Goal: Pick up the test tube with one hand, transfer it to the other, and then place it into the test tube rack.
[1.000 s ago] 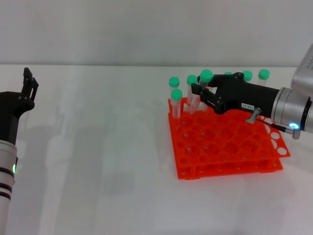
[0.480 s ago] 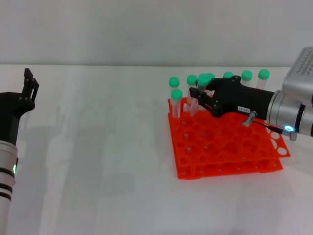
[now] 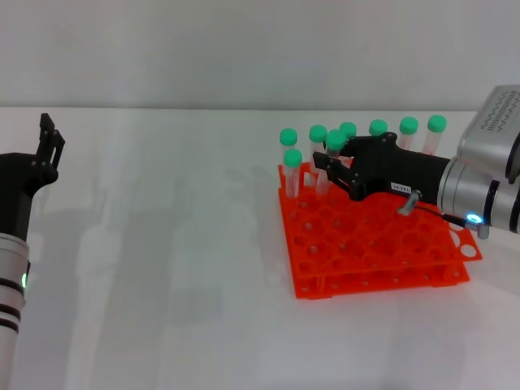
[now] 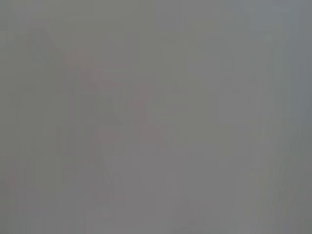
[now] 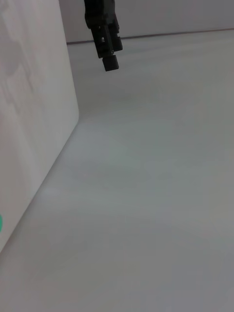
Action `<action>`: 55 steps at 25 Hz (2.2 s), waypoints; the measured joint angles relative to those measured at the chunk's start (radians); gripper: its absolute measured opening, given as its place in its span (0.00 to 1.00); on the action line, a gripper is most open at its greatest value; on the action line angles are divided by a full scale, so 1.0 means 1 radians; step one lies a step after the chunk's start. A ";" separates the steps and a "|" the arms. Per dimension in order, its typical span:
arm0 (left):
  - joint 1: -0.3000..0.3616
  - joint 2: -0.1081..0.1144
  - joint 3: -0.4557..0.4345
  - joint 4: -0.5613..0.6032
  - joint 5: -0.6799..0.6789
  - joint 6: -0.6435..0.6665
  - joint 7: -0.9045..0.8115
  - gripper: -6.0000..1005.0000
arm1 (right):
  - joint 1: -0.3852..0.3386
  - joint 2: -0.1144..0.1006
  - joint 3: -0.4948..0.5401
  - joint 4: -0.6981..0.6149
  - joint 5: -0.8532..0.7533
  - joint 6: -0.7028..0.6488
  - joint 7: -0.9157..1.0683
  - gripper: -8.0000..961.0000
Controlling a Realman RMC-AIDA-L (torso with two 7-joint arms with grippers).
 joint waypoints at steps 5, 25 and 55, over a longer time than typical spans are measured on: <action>0.000 -0.001 0.001 0.000 0.000 0.000 0.000 0.82 | 0.001 0.002 0.000 0.001 0.000 0.012 0.000 0.33; -0.003 0.000 0.004 0.000 0.002 0.000 -0.001 0.82 | -0.031 0.010 0.105 -0.015 0.013 -0.058 -0.008 0.63; -0.065 0.001 -0.003 -0.024 -0.083 0.020 -0.002 0.82 | -0.231 0.019 0.331 0.345 1.062 -0.374 -0.942 0.89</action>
